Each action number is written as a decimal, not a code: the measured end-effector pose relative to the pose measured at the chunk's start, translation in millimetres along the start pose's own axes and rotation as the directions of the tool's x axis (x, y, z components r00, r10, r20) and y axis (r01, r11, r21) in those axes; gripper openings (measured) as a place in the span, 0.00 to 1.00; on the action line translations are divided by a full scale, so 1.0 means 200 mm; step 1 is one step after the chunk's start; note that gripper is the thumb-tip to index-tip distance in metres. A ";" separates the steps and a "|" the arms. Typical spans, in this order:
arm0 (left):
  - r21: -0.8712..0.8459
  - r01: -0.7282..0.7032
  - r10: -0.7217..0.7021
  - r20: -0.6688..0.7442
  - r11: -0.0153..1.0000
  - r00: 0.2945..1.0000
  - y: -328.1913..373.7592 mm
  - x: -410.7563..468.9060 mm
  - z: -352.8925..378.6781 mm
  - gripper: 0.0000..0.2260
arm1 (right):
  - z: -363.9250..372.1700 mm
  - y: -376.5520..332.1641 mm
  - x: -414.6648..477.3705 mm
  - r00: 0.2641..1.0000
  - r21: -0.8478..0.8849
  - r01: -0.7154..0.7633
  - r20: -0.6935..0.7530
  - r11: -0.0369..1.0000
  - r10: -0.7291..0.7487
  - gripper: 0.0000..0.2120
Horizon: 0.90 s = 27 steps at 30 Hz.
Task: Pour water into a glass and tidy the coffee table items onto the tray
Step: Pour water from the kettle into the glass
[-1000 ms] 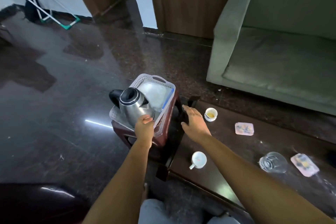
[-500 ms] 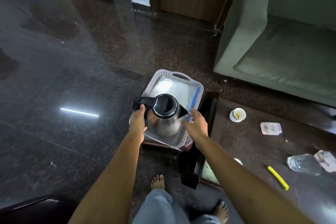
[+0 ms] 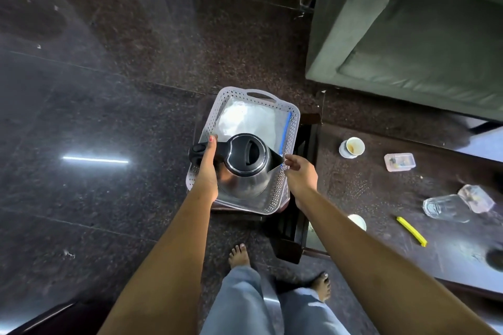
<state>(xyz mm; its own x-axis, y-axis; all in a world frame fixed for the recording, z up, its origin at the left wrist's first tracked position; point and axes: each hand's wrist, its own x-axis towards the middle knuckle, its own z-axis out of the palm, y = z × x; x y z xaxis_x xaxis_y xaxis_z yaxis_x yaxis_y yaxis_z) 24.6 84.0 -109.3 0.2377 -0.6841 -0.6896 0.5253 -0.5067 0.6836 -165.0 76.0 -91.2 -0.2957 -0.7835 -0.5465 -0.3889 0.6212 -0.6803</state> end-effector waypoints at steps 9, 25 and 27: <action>0.008 -0.041 0.041 -0.051 0.999 0.998 0.00 0.05 0.03 0.32 | -0.04 0.02 0.02 0.998 0.058 -0.026 0.061 0.998 0.023 0.19; 0.076 -0.183 0.186 -0.030 0.980 0.982 0.03 -0.16 0.32 0.41 | -0.31 0.17 0.05 0.993 0.198 -0.087 0.094 0.976 0.069 0.16; 0.043 -0.159 0.159 -0.009 0.986 0.987 0.05 -0.23 0.38 0.30 | -0.36 0.20 0.04 0.994 0.228 -0.085 0.085 0.970 0.067 0.14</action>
<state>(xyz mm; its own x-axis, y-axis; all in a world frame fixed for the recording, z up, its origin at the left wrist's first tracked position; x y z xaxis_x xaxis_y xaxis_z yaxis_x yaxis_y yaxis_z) -43.1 71.8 -52.7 0.3252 -0.7514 -0.5741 0.4454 -0.4138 0.7940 -245.3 94.2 -87.7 -0.2461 -0.7364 -0.6302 -0.1530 0.6715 -0.7250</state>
